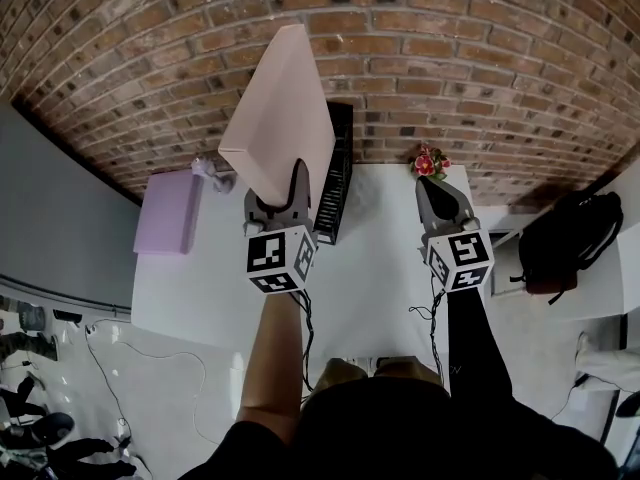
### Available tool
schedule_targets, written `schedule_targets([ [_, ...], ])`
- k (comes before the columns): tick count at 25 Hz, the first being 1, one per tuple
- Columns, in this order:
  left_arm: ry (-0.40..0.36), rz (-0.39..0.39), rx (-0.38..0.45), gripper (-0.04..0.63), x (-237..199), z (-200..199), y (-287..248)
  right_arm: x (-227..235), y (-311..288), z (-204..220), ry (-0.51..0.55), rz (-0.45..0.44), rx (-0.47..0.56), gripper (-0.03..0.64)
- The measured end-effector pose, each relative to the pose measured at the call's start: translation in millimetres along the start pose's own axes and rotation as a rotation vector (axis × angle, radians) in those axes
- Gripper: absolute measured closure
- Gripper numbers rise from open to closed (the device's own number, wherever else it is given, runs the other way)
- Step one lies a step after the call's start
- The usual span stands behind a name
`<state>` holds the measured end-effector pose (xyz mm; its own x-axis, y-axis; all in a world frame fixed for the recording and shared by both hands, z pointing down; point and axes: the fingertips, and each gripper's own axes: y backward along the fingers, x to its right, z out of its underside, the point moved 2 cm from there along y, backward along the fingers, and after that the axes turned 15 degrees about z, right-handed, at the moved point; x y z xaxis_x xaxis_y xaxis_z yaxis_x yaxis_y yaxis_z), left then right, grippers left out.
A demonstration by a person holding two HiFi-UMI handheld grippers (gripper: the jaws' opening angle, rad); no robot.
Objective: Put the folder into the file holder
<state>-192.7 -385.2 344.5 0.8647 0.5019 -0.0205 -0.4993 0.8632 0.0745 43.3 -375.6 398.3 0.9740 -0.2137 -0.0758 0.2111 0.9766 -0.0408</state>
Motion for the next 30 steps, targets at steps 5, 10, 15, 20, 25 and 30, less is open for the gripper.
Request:
schedule_targets([
  [5,-0.004,-0.014,-0.002,0.460,1.0,3.8,-18.8,14.6,-17.0,3.9,-0.004,-0.013,-0.007,0.615],
  [10,-0.011,-0.033,-0.016,0.460,-0.1,11.1,-34.9,26.8,-29.5,12.3,-0.010,-0.026,-0.020,0.615],
  [15,-0.030,-0.047,-0.020,0.460,-3.2,18.6,-50.5,35.2,-40.0,19.8,-0.023,-0.039,-0.026,0.615],
  [20,-0.046,-0.052,-0.021,0.462,-7.8,31.2,-61.2,40.0,-47.7,28.6,-0.029,-0.047,-0.035,0.615],
  [25,-0.042,-0.057,-0.018,0.462,-11.3,41.0,-65.5,47.6,-53.7,33.1,-0.028,-0.050,-0.044,0.615],
  [30,-0.032,-0.067,-0.022,0.462,-14.6,50.5,-65.9,49.4,-57.8,37.8,-0.027,-0.056,-0.055,0.615],
])
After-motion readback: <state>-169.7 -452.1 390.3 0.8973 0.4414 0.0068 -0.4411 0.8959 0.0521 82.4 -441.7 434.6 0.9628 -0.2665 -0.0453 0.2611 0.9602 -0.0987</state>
